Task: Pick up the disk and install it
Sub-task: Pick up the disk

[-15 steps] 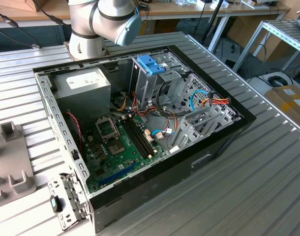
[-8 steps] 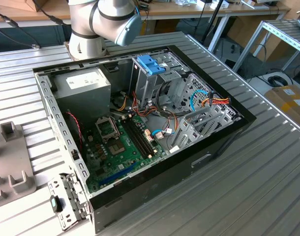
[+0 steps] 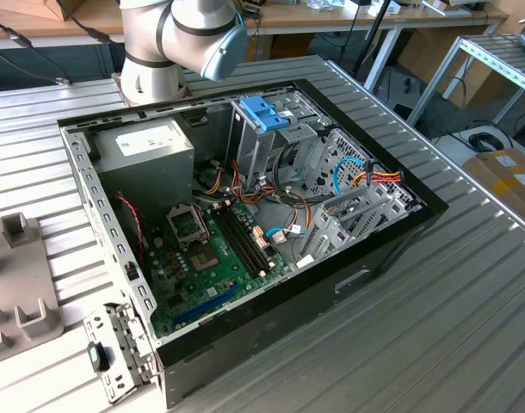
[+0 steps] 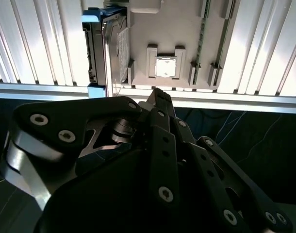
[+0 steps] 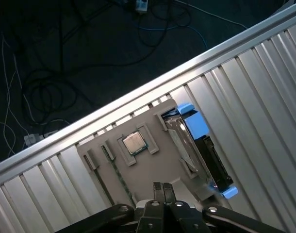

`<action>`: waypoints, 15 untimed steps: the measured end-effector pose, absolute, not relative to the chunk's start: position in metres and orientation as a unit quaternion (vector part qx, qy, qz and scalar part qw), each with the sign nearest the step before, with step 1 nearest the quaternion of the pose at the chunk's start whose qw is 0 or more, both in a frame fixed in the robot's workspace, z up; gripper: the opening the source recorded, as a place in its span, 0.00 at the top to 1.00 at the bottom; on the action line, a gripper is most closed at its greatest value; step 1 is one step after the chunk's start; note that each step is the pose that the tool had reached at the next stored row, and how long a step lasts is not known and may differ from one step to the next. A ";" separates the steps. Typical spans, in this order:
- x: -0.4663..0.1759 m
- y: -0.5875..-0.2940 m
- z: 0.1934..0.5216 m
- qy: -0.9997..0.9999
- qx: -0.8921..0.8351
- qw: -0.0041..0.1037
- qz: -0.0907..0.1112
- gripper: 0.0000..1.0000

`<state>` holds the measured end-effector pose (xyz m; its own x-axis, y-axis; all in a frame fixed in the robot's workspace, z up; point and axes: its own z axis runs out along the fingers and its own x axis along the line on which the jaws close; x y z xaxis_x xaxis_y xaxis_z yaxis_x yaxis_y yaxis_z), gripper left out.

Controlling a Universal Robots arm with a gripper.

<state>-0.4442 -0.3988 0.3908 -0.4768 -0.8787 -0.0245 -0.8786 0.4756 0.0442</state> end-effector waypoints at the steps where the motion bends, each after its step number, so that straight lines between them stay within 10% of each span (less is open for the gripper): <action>1: -0.444 -0.399 0.391 -0.857 0.515 0.001 -0.025 0.90; 15: -0.444 -0.399 0.391 -0.828 0.560 0.002 -0.025 0.90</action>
